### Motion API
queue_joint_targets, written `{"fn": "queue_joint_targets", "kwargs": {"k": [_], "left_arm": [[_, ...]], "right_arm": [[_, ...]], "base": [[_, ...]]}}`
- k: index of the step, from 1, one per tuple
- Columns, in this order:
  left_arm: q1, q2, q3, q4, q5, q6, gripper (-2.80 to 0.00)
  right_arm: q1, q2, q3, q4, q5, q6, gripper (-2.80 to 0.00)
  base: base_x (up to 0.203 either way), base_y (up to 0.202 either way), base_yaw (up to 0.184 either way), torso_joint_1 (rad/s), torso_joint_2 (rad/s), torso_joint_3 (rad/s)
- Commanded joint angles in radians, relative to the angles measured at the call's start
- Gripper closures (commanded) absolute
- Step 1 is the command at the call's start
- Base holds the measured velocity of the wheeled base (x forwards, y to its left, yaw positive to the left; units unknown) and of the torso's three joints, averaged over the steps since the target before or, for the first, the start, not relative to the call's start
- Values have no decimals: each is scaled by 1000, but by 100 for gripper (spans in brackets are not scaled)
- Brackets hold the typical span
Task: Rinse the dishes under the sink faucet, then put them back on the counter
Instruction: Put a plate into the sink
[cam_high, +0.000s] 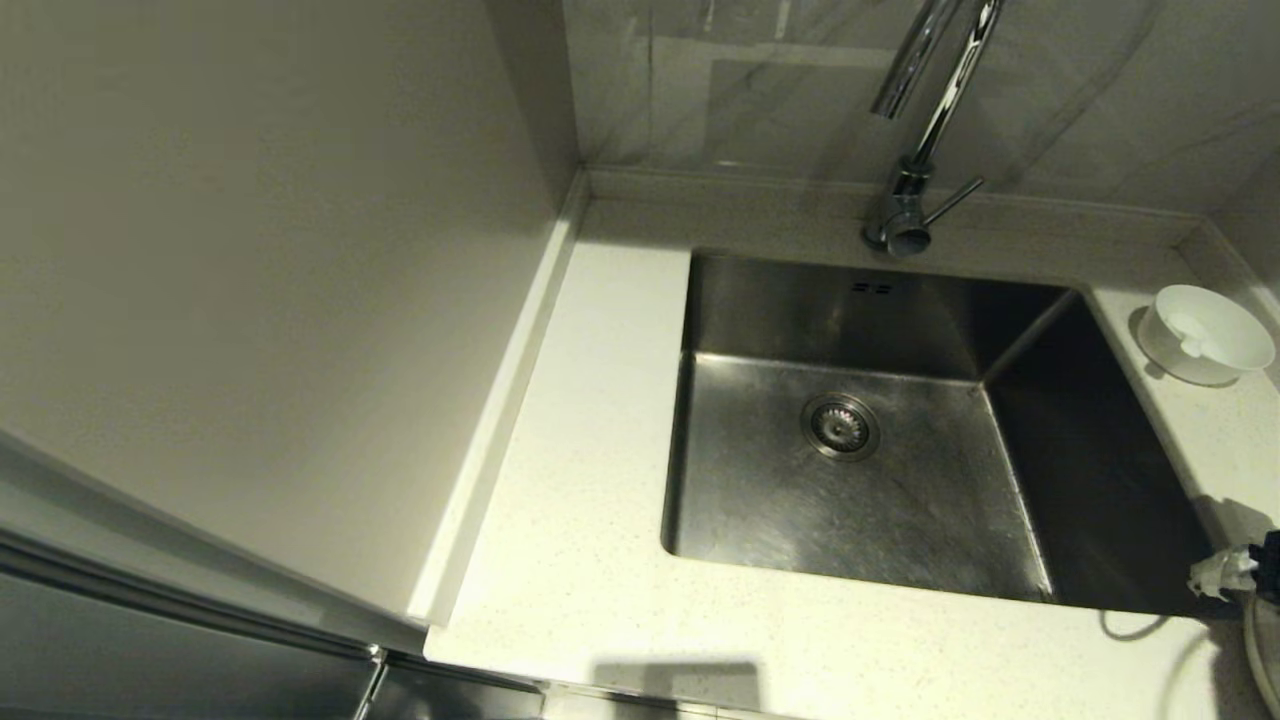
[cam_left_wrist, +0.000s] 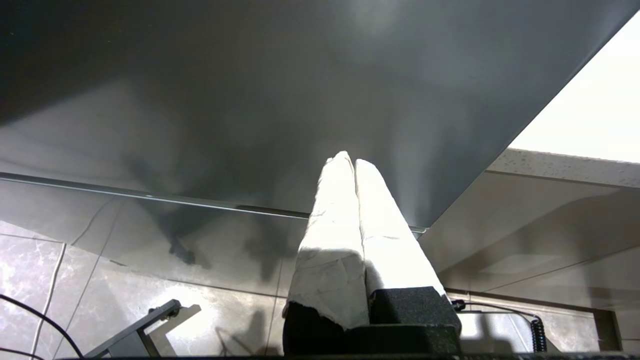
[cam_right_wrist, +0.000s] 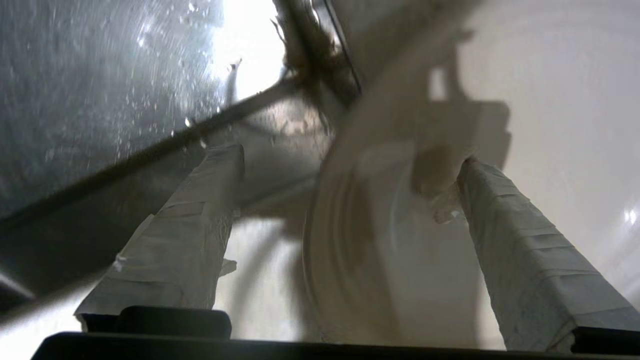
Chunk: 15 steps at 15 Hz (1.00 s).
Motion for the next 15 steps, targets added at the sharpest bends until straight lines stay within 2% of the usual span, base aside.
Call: {"fn": "queue_joint_targets", "kwargs": {"k": [1,5,6,15], "left_arm": [[0,-3,0,-1,1,0,0],[0,-3,0,-1,1,0,0],[0,-3,0,-1,1,0,0],[0,-3,0,-1,1,0,0]], "right_arm": [[0,44,-2,-9,0,1,-280],[0,41,-21,-8,-33,3,-280],[0,41,-23,-8,-33,2,0],[12,2,-18,-4,-36,0,0]], "base": [[0,0,0,0,0,0],[0,0,0,0,0,0],[0,0,0,0,0,0],[0,0,0,0,0,0]]}}
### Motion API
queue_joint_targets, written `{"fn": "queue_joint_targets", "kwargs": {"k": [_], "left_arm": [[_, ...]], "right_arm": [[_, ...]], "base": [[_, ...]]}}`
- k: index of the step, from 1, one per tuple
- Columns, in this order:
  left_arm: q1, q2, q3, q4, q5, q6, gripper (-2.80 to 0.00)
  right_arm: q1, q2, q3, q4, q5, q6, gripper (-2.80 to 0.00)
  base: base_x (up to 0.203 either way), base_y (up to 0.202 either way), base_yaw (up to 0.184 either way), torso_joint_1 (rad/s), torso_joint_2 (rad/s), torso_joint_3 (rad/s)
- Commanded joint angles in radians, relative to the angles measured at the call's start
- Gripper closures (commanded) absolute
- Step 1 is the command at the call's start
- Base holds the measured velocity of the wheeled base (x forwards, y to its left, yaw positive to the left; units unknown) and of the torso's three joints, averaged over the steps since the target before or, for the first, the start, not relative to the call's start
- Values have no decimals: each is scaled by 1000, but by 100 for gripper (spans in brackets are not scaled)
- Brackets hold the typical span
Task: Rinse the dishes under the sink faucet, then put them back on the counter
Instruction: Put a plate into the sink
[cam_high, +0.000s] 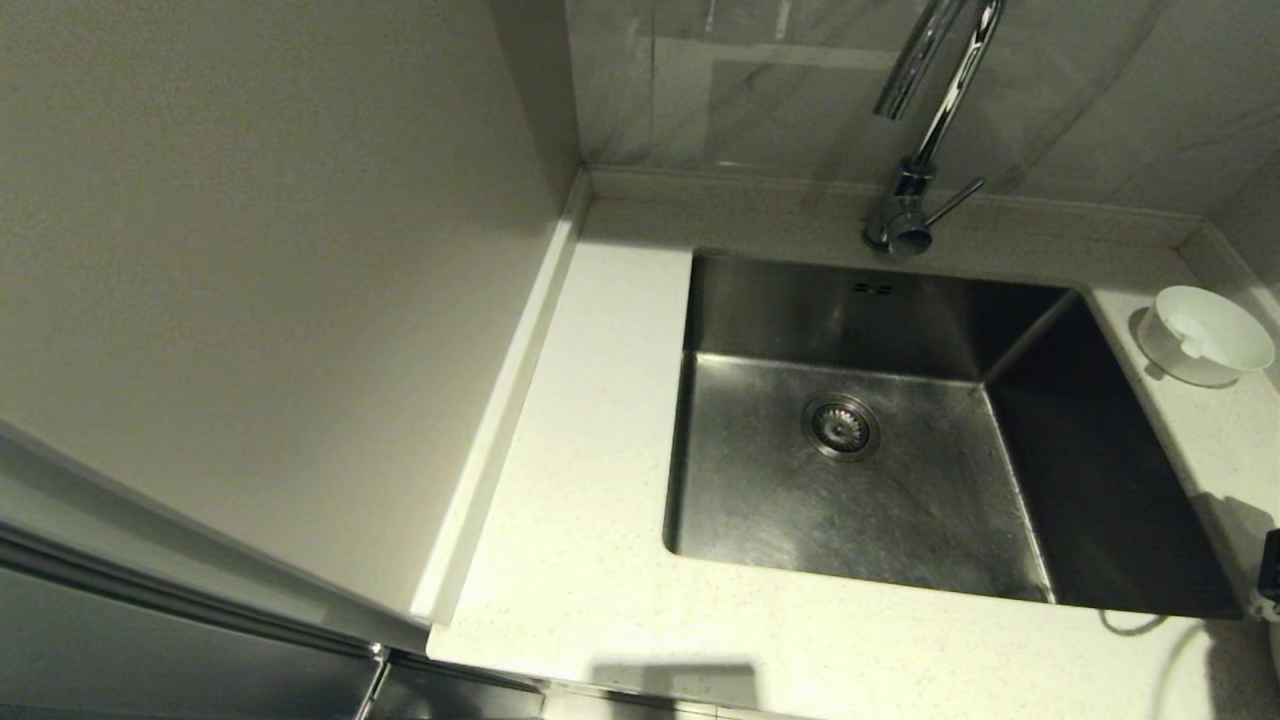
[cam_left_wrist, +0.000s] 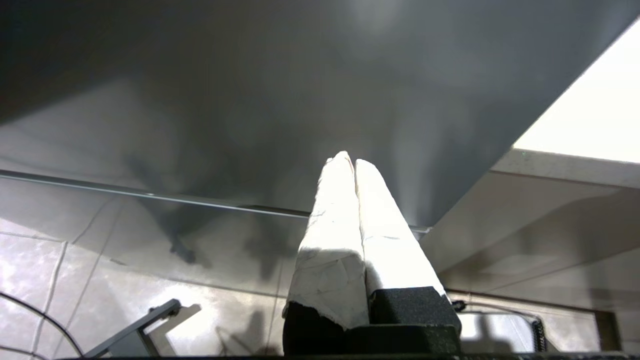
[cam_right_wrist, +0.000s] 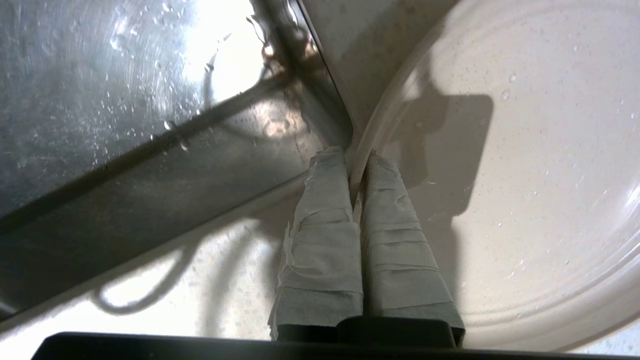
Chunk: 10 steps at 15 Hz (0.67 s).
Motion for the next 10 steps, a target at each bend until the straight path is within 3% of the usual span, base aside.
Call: {"fn": "queue_joint_targets", "kwargs": {"k": [1,6,10], "left_arm": [[0,-3,0,-1,0,-1,0],[0,-3,0,-1,0,-1,0],[0,-3,0,-1,0,-1,0]], "right_arm": [[16,-25,2,3,4,1,0],[69,-124,7,27,8,2,0],[253,-236,3,104,16,12,0]], "base": [[0,0,0,0,0,0],[0,0,0,0,0,0],[0,0,0,0,0,0]]}}
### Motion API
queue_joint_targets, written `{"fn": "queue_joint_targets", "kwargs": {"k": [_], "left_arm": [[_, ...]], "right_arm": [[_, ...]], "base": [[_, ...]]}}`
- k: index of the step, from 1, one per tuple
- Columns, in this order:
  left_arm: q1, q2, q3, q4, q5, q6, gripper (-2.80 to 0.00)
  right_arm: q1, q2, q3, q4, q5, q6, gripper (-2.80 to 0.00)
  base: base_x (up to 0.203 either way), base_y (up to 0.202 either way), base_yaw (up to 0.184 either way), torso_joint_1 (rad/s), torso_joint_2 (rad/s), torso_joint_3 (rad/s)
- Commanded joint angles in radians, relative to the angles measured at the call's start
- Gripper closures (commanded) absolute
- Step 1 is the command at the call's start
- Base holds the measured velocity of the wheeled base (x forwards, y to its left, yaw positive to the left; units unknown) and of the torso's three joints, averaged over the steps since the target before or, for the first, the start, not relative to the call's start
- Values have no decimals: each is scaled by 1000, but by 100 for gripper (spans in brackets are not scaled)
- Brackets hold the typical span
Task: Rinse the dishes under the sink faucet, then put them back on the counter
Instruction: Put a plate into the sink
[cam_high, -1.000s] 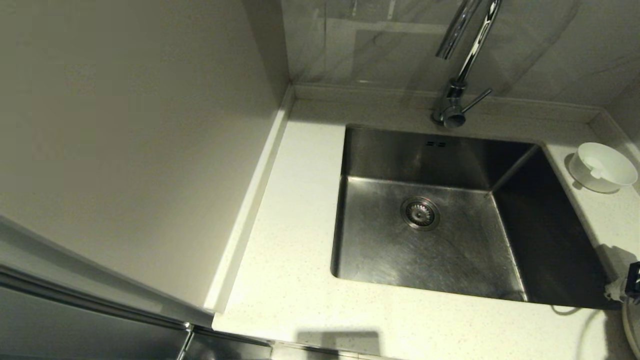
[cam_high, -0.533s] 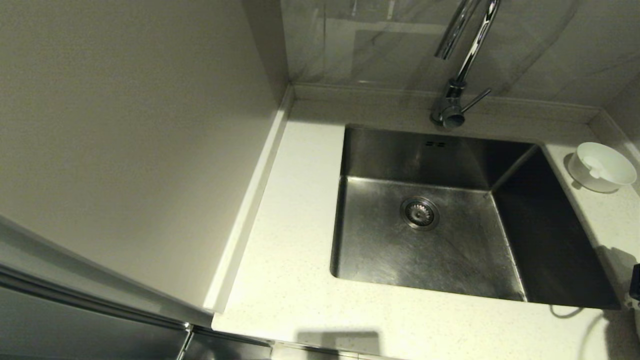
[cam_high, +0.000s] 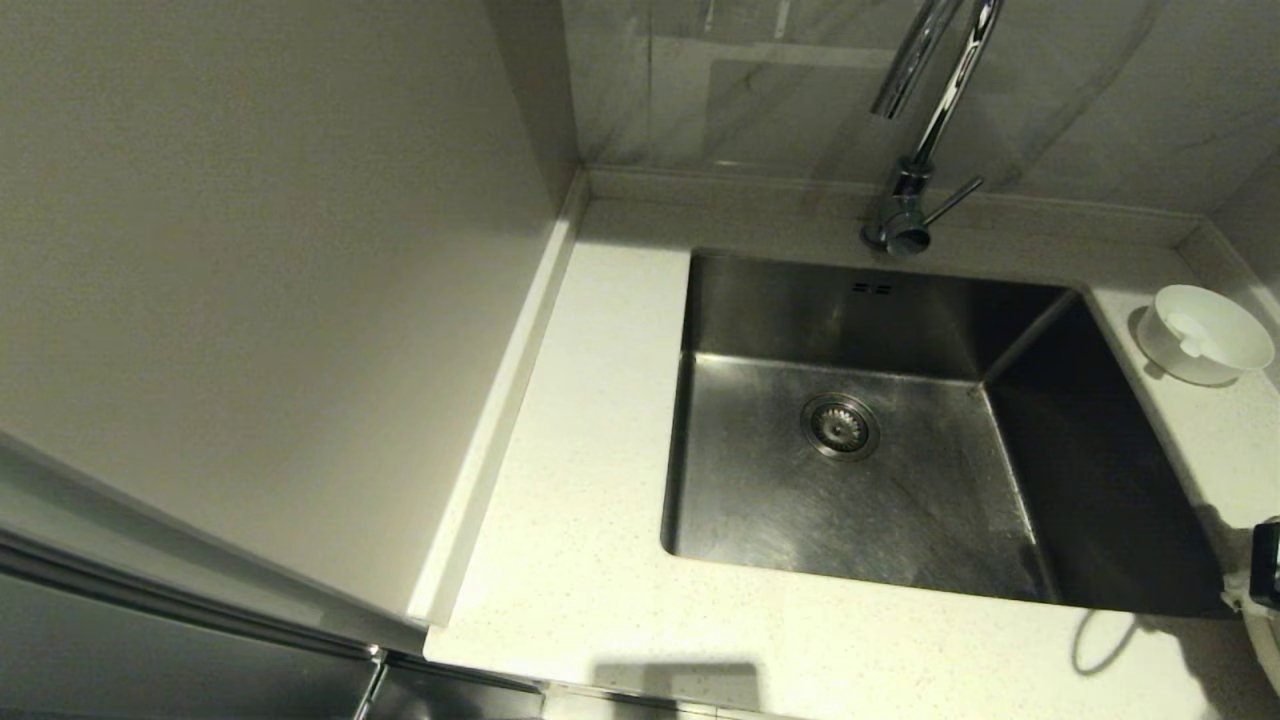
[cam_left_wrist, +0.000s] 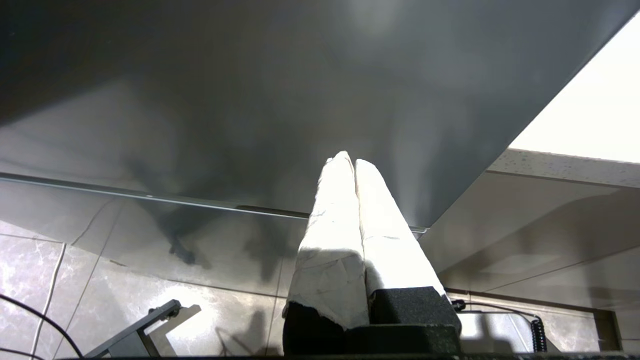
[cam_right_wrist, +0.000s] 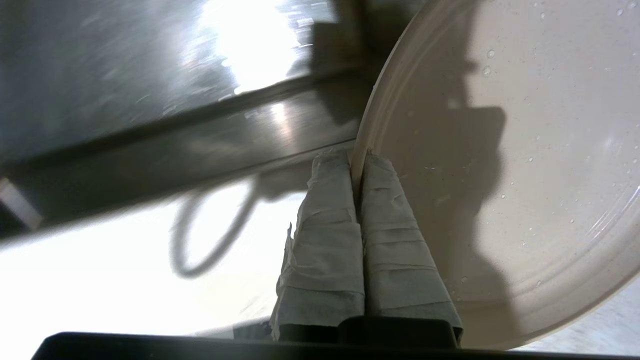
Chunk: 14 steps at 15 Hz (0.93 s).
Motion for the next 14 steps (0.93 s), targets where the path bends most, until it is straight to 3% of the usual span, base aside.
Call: {"fn": "queue_joint_targets", "kwargs": {"k": [1,4,9,11,14], "left_arm": [[0,-3,0,0,0,-1,0],[0,-3,0,0,0,-1,0],[0,-3,0,0,0,-1,0],[0,-4,0,0,0,-1,0],[0,-3,0,0,0,-1,0]], "right_arm": [[112,-82,-5,11,5,5,0],[276,-112,-32,16,8,10,0],[480,-126,-67,22,27,38,0],[526,-118,-160,16,94,141,0],[539,-28,-341,-54,217,389,0]], "base": [[0,0,0,0,0,0],[0,0,0,0,0,0],[0,0,0,0,0,0],[0,0,0,0,0,0],[0,0,0,0,0,0]]}}
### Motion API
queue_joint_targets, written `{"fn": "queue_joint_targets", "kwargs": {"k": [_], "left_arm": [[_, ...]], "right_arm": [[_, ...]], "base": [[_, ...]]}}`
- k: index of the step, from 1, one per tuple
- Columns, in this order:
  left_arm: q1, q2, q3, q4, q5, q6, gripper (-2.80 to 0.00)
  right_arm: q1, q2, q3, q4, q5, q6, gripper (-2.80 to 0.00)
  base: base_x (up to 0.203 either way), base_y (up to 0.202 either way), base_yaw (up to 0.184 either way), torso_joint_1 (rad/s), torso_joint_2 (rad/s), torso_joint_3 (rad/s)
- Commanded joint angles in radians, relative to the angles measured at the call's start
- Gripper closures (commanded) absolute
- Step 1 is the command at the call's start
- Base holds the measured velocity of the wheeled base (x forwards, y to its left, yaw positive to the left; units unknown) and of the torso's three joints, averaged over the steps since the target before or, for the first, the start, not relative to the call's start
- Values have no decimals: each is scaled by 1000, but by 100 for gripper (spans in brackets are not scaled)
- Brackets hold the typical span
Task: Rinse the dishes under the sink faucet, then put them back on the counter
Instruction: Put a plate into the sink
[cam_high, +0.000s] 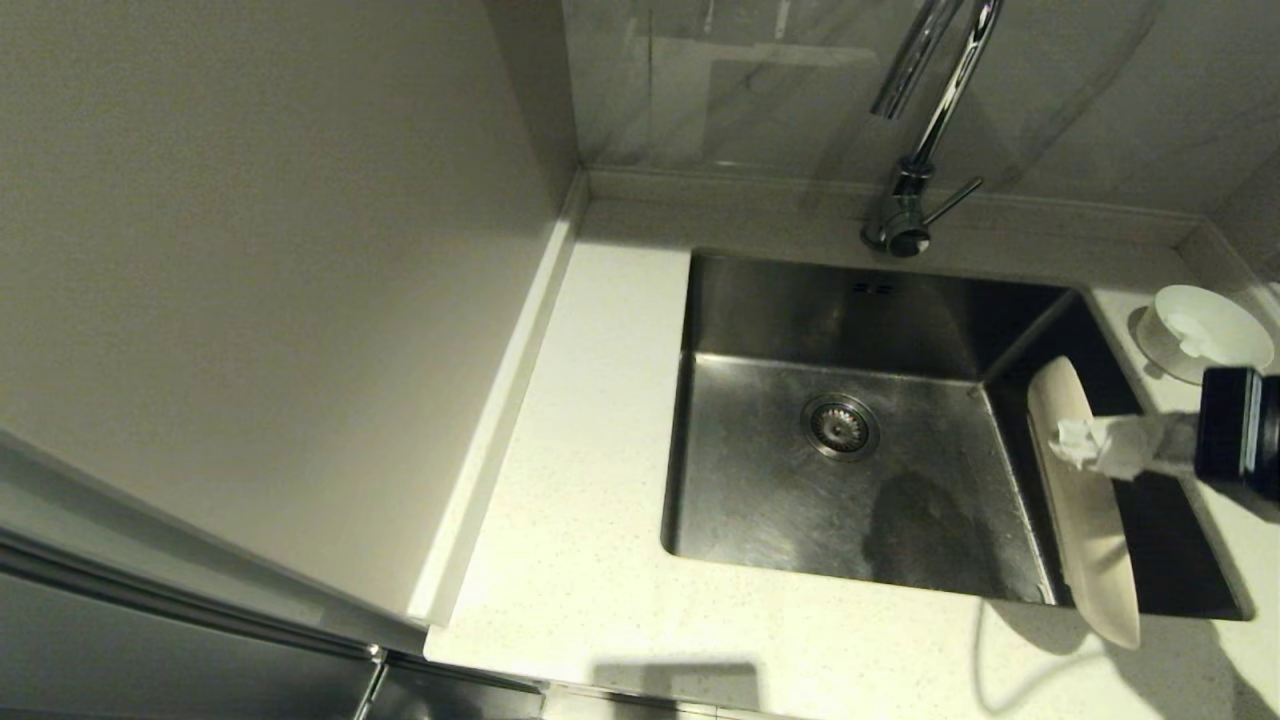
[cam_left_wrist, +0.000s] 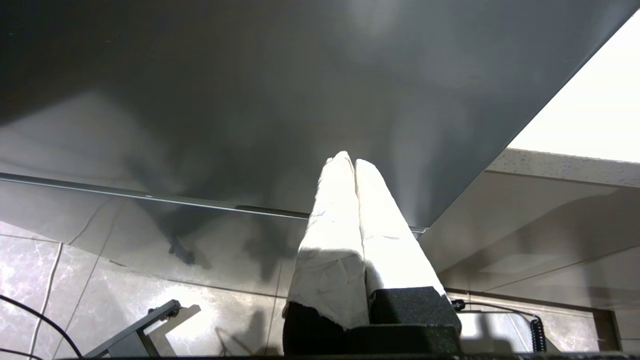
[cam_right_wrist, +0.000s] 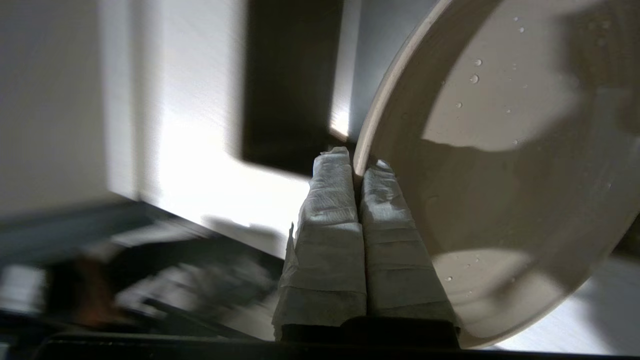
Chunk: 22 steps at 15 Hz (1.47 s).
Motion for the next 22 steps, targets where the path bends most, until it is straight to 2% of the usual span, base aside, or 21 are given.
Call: {"fn": "queue_joint_targets", "kwargs": {"k": [1,3,6,8,10,12,14,16,19,20,22], "left_arm": [[0,-3,0,0,0,0,0],[0,-3,0,0,0,0,0],[0,-3,0,0,0,0,0],[0,-3,0,0,0,0,0],[0,-3,0,0,0,0,0],[0,-3,0,0,0,0,0],[0,-3,0,0,0,0,0],[0,-3,0,0,0,0,0],[0,-3,0,0,0,0,0],[0,-3,0,0,0,0,0],[0,-3,0,0,0,0,0]], "right_arm": [[8,104,-98,-67,31,164,0],[4,174,-125,-193,39,304,0],[-16,232,-126,-267,42,467,0],[-21,223,-125,-276,40,462,0],[-21,202,-118,-232,35,406,0],[-21,156,-114,-49,26,282,0],[-21,118,-112,135,0,69,0],[-14,102,-105,243,-76,-119,0],[1,139,-58,281,-217,-437,0],[4,166,-43,269,-237,-538,0],[7,252,-34,162,-252,-698,0]], "base": [[0,0,0,0,0,0],[0,0,0,0,0,0],[0,0,0,0,0,0],[0,0,0,0,0,0],[0,0,0,0,0,0],[0,0,0,0,0,0],[0,0,0,0,0,0],[0,0,0,0,0,0],[0,0,0,0,0,0],[0,0,0,0,0,0],[0,0,0,0,0,0]]}}
